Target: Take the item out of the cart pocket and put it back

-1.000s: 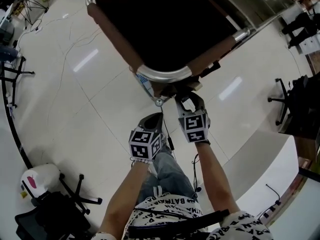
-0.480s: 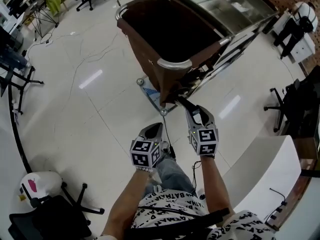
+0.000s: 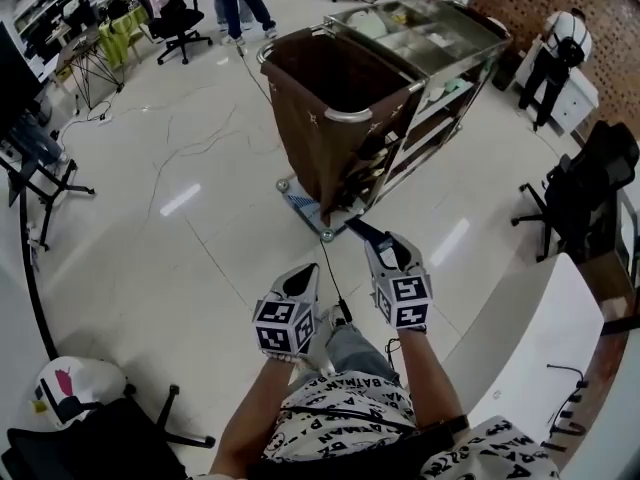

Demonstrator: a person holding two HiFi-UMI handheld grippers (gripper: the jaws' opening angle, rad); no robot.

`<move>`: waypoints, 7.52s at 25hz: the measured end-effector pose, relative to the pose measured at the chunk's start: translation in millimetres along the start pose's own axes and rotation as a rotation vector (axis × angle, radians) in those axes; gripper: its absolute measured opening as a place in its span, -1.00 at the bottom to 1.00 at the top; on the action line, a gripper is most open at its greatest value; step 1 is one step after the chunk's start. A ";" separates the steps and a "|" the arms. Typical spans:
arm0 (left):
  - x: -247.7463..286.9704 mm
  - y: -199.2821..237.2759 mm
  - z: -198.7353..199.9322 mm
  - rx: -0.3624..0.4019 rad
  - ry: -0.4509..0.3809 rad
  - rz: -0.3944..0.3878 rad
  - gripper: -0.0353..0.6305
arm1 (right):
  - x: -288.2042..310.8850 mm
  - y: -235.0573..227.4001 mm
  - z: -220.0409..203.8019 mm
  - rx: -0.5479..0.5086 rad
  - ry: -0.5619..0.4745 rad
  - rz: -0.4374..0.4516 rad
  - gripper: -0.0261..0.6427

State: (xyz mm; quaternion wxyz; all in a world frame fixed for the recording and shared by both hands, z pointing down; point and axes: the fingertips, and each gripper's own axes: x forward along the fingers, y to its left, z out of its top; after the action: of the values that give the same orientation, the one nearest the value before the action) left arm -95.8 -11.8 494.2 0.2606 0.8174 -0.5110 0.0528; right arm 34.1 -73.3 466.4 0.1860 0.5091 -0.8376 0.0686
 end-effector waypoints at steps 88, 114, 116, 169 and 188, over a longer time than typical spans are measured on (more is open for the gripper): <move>-18.3 -39.3 -1.1 0.078 0.015 -0.076 -0.89 | -44.4 -16.7 -31.7 0.114 0.013 -0.066 -0.35; 231.7 51.9 16.9 0.067 0.236 -0.089 -0.89 | 247.1 -125.2 -60.5 0.134 0.121 0.022 -0.35; 239.3 55.8 13.5 0.058 0.249 -0.086 -0.89 | 255.3 -123.4 -59.4 0.108 0.118 0.035 -0.35; 257.8 89.3 -29.6 -0.012 0.288 -0.024 -0.89 | 306.1 -111.1 -152.5 0.058 0.322 0.063 -0.11; 0.8 4.4 3.1 -0.002 -0.005 -0.032 -0.89 | 15.6 18.7 -67.0 0.161 0.112 0.052 -0.47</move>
State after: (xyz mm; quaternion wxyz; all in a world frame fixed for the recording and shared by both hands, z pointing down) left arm -99.7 -15.5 493.4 0.2611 0.8252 -0.4988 0.0459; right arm 27.4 -57.0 535.5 0.1894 0.4957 -0.8306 0.1688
